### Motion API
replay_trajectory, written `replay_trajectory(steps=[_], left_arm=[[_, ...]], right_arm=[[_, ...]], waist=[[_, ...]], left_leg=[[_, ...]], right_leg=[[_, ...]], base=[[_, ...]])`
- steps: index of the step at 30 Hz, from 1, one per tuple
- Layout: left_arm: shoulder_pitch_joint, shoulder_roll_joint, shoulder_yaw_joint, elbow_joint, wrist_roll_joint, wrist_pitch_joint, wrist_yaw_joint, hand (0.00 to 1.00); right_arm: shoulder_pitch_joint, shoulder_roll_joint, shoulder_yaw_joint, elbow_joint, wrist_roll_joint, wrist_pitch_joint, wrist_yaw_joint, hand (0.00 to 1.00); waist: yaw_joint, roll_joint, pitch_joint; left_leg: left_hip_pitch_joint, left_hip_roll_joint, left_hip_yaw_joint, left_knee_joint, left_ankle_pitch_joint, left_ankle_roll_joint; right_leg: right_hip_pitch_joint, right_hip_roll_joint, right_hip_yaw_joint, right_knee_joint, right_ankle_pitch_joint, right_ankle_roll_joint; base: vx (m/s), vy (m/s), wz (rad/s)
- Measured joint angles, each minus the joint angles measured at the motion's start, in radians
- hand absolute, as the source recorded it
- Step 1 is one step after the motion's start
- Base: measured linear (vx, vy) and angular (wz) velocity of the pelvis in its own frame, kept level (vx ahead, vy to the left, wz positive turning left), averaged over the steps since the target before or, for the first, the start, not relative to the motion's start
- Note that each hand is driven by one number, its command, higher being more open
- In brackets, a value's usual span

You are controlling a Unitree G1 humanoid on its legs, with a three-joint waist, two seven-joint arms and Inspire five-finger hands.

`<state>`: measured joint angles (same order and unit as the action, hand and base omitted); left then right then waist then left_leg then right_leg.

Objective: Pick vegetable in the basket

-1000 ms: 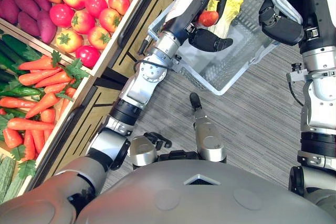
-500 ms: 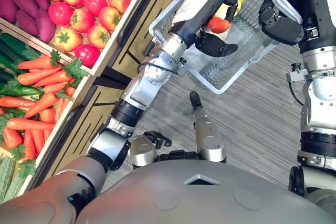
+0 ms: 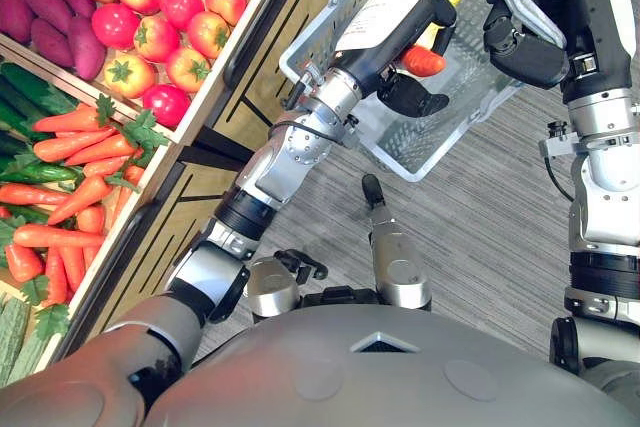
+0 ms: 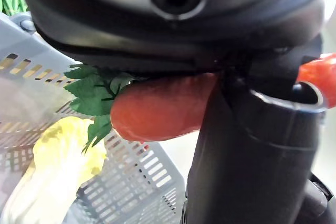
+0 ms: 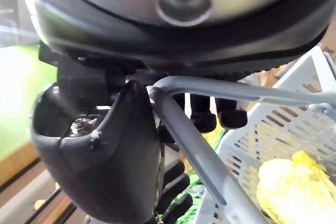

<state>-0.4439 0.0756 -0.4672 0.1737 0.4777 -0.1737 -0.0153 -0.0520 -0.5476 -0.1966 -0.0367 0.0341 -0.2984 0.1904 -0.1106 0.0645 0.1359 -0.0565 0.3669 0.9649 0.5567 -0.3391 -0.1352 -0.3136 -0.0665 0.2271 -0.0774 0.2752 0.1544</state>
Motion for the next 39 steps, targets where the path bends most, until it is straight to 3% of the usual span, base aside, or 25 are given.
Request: replay_trajectory(steps=[11,12,33,34,39], left_arm=[[0.000,0.000,0.000,0.017,0.007,0.000,0.000,1.00],[0.000,0.000,0.000,0.021,0.007,0.000,0.000,0.00],[0.001,0.005,0.004,0.148,0.048,0.000,0.001,0.00],[0.001,0.005,0.004,0.148,0.048,0.000,0.001,1.00],[0.001,0.005,0.010,0.148,0.048,0.000,0.002,1.00]], right_arm=[[0.000,0.000,0.000,0.000,0.000,0.000,0.000,0.00],[0.000,0.000,0.000,0.000,0.000,0.000,0.000,0.00],[0.000,0.001,0.000,0.000,0.000,0.000,0.000,0.00],[0.000,0.001,0.000,0.000,0.000,0.000,0.000,0.00],[0.000,0.001,0.000,0.000,0.000,0.000,0.000,0.00]], waist=[[0.000,0.000,0.000],[0.000,0.000,0.000],[-0.001,-0.013,0.000],[-0.001,-0.013,0.000],[-0.001,-0.013,0.000]], left_leg=[[-0.003,-0.002,-0.006,0.000,-0.001,0.001],[-0.003,-0.002,-0.006,0.000,-0.001,0.001],[-0.004,-0.008,-0.018,-0.001,-0.003,0.005],[-0.004,-0.008,-0.018,-0.001,-0.003,0.005],[-0.004,-0.008,-0.018,-0.001,-0.003,0.005]], right_leg=[[0.001,-0.002,-0.002,0.000,0.000,0.000],[0.001,-0.002,-0.002,0.000,0.000,0.000],[0.005,-0.006,-0.003,-0.001,0.000,0.000],[0.005,-0.006,-0.003,-0.001,0.000,0.000],[0.005,-0.006,-0.003,-0.001,0.000,0.000]], base=[[0.00,0.000,0.00],[0.00,0.000,0.00],[0.00,0.000,0.00],[0.00,0.000,0.00],[0.00,0.000,0.00]])
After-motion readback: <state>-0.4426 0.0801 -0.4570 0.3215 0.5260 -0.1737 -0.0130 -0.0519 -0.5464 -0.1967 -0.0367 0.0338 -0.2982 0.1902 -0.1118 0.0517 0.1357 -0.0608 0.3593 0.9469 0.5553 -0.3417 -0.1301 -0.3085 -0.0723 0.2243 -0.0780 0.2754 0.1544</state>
